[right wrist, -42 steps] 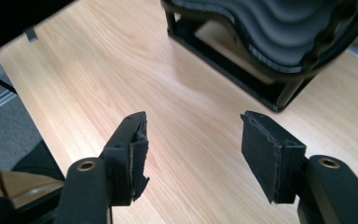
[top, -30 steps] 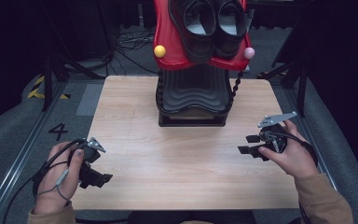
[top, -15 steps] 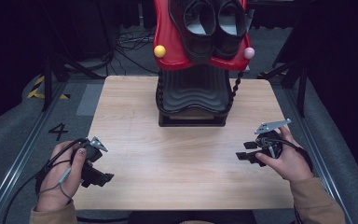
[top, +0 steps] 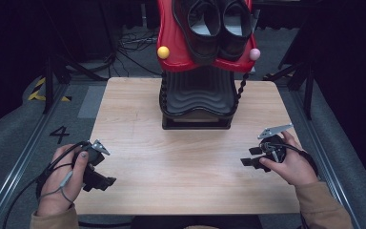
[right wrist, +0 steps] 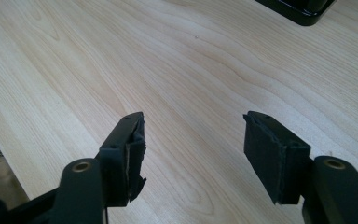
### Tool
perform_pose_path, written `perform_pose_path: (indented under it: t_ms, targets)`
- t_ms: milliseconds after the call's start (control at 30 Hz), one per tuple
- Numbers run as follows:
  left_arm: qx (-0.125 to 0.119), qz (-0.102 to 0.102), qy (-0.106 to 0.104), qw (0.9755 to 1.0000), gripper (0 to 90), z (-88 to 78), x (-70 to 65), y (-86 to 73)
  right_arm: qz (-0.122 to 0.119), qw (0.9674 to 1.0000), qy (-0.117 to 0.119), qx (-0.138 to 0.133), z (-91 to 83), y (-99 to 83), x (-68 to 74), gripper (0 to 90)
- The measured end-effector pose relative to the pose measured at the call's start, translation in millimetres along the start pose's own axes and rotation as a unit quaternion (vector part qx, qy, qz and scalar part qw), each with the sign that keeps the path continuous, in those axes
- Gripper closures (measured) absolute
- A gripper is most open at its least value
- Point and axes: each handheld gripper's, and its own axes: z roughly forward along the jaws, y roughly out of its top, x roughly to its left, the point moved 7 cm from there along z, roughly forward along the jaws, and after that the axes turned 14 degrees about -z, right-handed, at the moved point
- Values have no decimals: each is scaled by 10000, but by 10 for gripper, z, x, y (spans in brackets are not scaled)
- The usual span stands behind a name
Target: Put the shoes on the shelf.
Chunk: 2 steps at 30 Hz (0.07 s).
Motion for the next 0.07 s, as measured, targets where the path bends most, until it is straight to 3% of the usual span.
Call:
perform_pose_path:
  t_ms: [67]
  targets:
    - [0,-27,-41,10000,176,2,-6,1,-43,10000,-13,13,15,-10,3,385]
